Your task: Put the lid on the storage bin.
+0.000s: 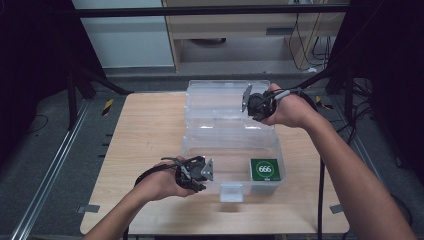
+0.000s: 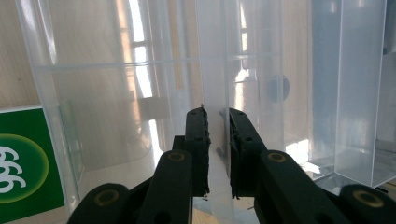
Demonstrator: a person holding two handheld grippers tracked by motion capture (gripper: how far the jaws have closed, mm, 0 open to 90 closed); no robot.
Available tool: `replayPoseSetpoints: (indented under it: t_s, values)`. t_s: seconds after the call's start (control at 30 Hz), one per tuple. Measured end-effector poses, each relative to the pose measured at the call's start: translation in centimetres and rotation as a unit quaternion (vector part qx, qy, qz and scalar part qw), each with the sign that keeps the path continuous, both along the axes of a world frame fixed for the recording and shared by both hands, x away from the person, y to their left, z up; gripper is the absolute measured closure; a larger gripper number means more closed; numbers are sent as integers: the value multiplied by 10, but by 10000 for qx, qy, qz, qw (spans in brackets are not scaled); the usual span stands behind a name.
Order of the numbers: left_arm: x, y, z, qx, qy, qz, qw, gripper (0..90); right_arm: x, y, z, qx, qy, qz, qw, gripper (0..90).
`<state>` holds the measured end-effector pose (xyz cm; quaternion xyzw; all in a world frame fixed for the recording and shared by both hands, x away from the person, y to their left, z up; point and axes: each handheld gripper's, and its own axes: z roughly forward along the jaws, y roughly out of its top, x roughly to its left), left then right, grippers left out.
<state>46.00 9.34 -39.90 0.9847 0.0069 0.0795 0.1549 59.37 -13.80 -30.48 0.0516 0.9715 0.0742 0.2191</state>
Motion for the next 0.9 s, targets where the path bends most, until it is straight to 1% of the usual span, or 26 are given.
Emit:
replayPoseSetpoints:
  t_s: [0.03, 0.07, 0.1, 0.13, 0.27, 0.33, 0.37, 0.43, 0.47, 0.5, 0.53, 0.57, 0.6, 0.67, 0.77, 0.8, 0.9]
  values:
    - [1, 0, 1, -29, -3, 40, 10000, 782, 0, 0, 0, -2, 4, -9, 10000, 802]
    - [1, 1, 1, -77, 39, 108, 9999, 808, 0, 0, 0, 21, -9, 22, 10000, 803]
    - [1, 2, 1, -92, 65, 118, 9999, 814, 0, -1, 0, 27, -10, 14, 10000, 804]
    - [1, 2, 1, -102, 52, 112, 9999, 814, 0, -1, 0, 17, -2, 12, 10000, 804]
    - [0, 3, 1, -148, 52, 218, 9996, 815, -2, -1, 0, 19, -46, 62, 10000, 814]
    - [-1, 3, 0, -187, 15, 247, 9995, 815, -3, 0, -1, -6, -72, 93, 9999, 820]
    - [-1, 4, 0, -241, 51, 323, 9992, 813, -4, 0, -1, -2, -107, 118, 9999, 821]
    - [0, 5, 0, -273, 76, 384, 9989, 811, -6, 1, 0, -3, -117, 125, 9999, 823]
    - [0, 5, -1, -327, 91, 438, 9985, 810, -7, 2, 0, -3, -137, 143, 9998, 825]
    - [1, 5, 0, -309, 95, 435, 9985, 810, -9, 2, 1, 5, -150, 123, 9998, 827]
    - [1, 5, -1, -356, 121, 475, 9982, 810, -10, 2, 1, -22, -157, 146, 9998, 832]
    - [1, 5, -1, -353, 120, 503, 9980, 810, -11, 2, 1, -7, -168, 154, 9997, 836]
    - [0, 5, -1, -350, 113, 514, 9980, 810, -13, 2, 2, -3, -158, 147, 9998, 841]
    - [0, 4, -1, -317, 30, 490, 9983, 808, -15, 2, 3, -25, -151, 195, 9997, 853]
    - [-1, 4, -1, -306, -70, 539, 9981, 801, -17, 2, 6, 36, -78, 200, 9998, 862]
    - [-1, 4, -1, -314, -90, 562, 9979, 800, -19, 1, 7, 58, -61, 168, 9998, 864]
    - [-2, 4, -2, -338, -96, 604, 9976, 797, -24, 2, 9, 127, -41, 211, 9997, 868]
